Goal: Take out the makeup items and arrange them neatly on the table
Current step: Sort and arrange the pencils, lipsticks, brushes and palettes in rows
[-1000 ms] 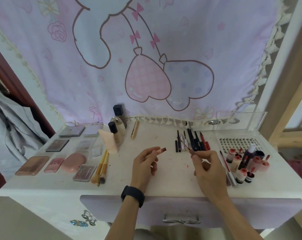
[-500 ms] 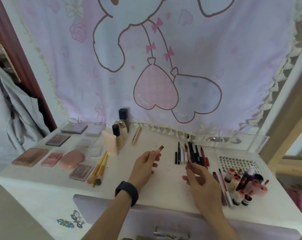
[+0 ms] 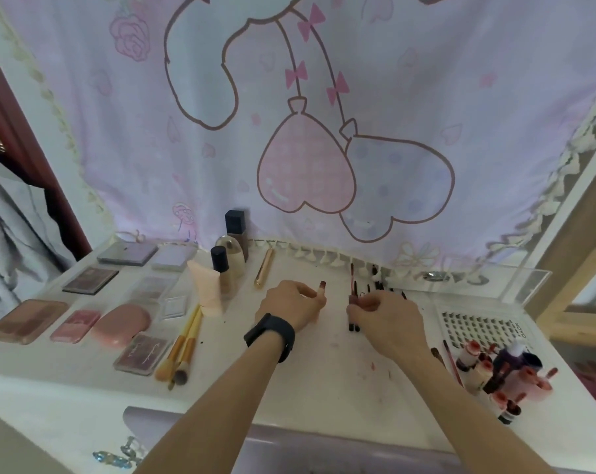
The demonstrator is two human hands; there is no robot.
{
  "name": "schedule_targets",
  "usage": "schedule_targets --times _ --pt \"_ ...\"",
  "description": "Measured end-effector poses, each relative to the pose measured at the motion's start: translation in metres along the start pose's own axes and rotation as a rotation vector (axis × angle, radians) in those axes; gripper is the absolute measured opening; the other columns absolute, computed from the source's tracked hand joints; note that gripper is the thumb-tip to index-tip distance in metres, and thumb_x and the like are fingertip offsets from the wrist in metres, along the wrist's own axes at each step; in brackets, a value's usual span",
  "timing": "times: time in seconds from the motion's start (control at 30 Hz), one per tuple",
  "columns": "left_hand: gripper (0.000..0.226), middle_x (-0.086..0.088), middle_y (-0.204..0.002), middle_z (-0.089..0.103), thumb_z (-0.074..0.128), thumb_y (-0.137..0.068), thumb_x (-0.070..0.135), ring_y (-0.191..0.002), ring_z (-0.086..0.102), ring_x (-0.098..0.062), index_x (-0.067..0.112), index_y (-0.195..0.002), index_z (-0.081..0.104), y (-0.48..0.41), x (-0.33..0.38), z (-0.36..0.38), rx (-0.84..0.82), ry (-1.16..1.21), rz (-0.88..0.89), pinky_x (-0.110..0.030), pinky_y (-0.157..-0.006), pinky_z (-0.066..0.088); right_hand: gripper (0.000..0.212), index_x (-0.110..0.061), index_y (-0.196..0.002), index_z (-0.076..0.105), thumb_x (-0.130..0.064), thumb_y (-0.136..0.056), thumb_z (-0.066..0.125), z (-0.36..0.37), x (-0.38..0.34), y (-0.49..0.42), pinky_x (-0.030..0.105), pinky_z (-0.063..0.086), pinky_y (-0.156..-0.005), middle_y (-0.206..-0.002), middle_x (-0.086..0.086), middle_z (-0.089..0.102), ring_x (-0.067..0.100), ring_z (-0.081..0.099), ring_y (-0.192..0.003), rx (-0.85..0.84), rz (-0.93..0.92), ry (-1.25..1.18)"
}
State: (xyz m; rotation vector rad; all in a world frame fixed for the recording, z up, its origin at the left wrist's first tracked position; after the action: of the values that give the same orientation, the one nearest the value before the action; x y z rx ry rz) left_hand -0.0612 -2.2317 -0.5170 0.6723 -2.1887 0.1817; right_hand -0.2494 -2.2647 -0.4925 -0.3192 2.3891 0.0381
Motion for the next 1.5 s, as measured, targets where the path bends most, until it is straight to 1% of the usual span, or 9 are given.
schedule_targets --times 0.13,0.27,0.43,0.63,1.0,1.1,1.27,1.4,1.5 --pt "0.023 0.017 -0.073 0.054 0.067 -0.083 0.057 -0.071 0.058 -0.007 0.035 -0.089 0.071 -0.002 -0.004 0.004 0.015 -0.144 -0.017 -0.023 -0.063 0.049 0.024 -0.009 -0.08 0.075 -0.03 -0.087 0.064 0.012 -0.018 -0.015 0.027 0.048 -0.054 -0.075 0.006 0.074 0.019 0.065 -0.064 -0.13 0.045 0.197" --pt "0.031 0.015 -0.077 0.056 0.064 -0.083 0.064 -0.074 0.06 -0.01 0.034 -0.09 0.07 -0.003 -0.007 0.006 0.016 -0.188 0.0 -0.026 -0.068 0.052 0.016 -0.012 -0.076 0.064 -0.026 -0.082 0.065 0.022 -0.028 -0.025 0.024 0.036 -0.049 -0.07 0.002 0.06 0.018 0.054 -0.061 -0.144 0.047 0.319" --pt "0.037 0.012 -0.089 0.065 0.062 -0.082 0.067 -0.076 0.06 -0.01 0.035 -0.097 0.073 -0.003 -0.006 0.006 0.023 -0.201 0.028 -0.025 -0.065 0.05 0.027 -0.017 -0.07 0.047 -0.032 -0.087 0.063 0.032 -0.026 -0.03 0.025 0.031 -0.047 -0.08 0.004 0.058 0.022 0.055 -0.073 -0.095 0.029 0.418" --pt "0.034 0.006 -0.114 0.07 0.061 -0.088 0.058 -0.084 0.057 -0.013 0.033 -0.106 0.074 -0.004 -0.007 0.003 -0.005 -0.184 0.05 -0.027 -0.073 0.049 0.03 -0.017 -0.07 0.05 -0.032 -0.091 0.063 0.036 -0.022 -0.026 0.027 0.031 -0.049 -0.075 0.002 0.055 0.023 0.055 -0.076 -0.047 -0.02 0.454" --pt "0.026 0.011 -0.09 0.064 0.064 -0.085 0.061 -0.077 0.059 -0.011 0.037 -0.09 0.071 -0.003 0.0 0.01 -0.04 -0.188 0.06 -0.025 -0.065 0.049 0.049 -0.019 -0.061 0.043 -0.051 -0.098 0.051 0.037 -0.022 -0.02 0.028 0.033 -0.049 -0.066 0.001 0.05 0.023 0.055 -0.074 -0.039 -0.053 0.419" --pt "0.028 0.009 -0.098 0.07 0.059 -0.087 0.064 -0.077 0.058 -0.011 0.037 -0.088 0.068 -0.003 0.0 0.01 -0.036 -0.202 0.056 -0.025 -0.066 0.048 0.048 -0.016 -0.07 0.055 -0.055 -0.097 0.049 0.031 -0.022 -0.016 0.032 0.046 -0.059 -0.069 0.001 0.054 0.022 0.054 -0.071 -0.036 -0.077 0.406" --pt "0.038 0.009 -0.104 0.068 0.057 -0.087 0.064 -0.09 0.063 -0.015 0.037 -0.114 0.063 0.006 0.007 0.013 0.01 -0.234 0.122 -0.029 -0.074 0.053 0.024 -0.024 -0.092 0.071 -0.041 -0.096 0.056 0.01 -0.006 0.018 0.03 0.048 -0.074 -0.085 -0.01 0.069 0.011 0.062 -0.082 0.096 -0.128 0.252" --pt "0.037 0.003 -0.111 0.063 0.066 -0.086 0.054 -0.096 0.061 -0.017 0.035 -0.118 0.063 0.016 0.013 0.025 0.012 -0.201 0.178 -0.029 -0.08 0.051 0.017 -0.028 -0.108 0.067 -0.038 -0.096 0.059 0.012 0.018 0.062 0.009 0.033 -0.064 -0.095 -0.017 0.061 -0.003 0.051 -0.071 0.18 -0.165 0.173" --pt "0.035 0.0 -0.12 0.062 0.067 -0.089 0.046 -0.106 0.06 -0.019 0.032 -0.12 0.067 0.019 0.015 0.029 0.031 -0.206 0.195 -0.03 -0.09 0.048 0.019 -0.018 -0.106 0.072 -0.021 -0.087 0.075 0.017 0.035 0.087 0.017 0.042 -0.065 -0.092 -0.008 0.065 0.007 0.058 -0.073 0.258 -0.213 0.14"
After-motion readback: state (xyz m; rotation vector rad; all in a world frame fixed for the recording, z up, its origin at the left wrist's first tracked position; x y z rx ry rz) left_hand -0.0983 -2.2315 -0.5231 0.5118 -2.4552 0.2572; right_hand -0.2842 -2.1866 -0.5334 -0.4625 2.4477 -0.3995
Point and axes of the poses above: each hand's wrist, its own y-axis away from the middle knuckle, its own z-axis out of the palm, x = y × z, the point moved 5 cm from there along -y, towards the middle knuckle
